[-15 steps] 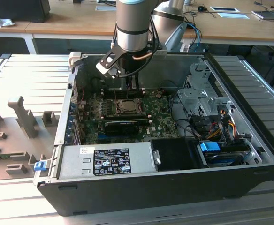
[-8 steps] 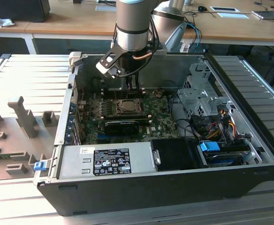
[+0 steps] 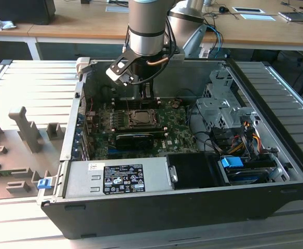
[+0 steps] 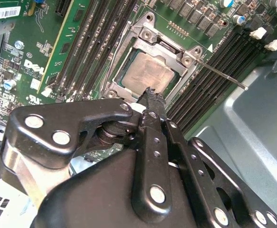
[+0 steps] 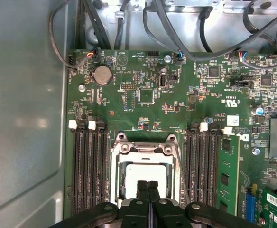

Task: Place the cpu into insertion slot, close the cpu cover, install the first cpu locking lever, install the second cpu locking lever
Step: 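Install the first cpu locking lever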

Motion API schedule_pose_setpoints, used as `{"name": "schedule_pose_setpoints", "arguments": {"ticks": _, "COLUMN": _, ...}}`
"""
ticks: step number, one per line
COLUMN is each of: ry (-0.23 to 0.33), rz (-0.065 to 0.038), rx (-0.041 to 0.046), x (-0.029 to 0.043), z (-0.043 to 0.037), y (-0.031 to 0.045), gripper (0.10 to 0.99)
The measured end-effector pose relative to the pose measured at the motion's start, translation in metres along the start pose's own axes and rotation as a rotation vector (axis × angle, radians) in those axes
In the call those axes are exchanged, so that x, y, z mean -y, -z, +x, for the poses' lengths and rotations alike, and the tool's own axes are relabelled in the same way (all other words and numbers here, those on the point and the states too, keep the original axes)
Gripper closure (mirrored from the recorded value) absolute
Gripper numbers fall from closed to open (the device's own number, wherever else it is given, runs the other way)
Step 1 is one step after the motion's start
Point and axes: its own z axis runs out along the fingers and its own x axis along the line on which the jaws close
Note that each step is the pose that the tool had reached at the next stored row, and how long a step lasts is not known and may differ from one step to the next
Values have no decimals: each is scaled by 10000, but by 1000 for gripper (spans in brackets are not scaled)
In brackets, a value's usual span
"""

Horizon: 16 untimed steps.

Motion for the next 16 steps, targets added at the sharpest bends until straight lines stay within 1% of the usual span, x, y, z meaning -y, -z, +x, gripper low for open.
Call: {"name": "schedule_pose_setpoints", "arguments": {"ticks": 16, "ry": 0, "rz": 2, "rx": 3, "x": -1, "z": 1, "y": 54, "gripper": 980}}
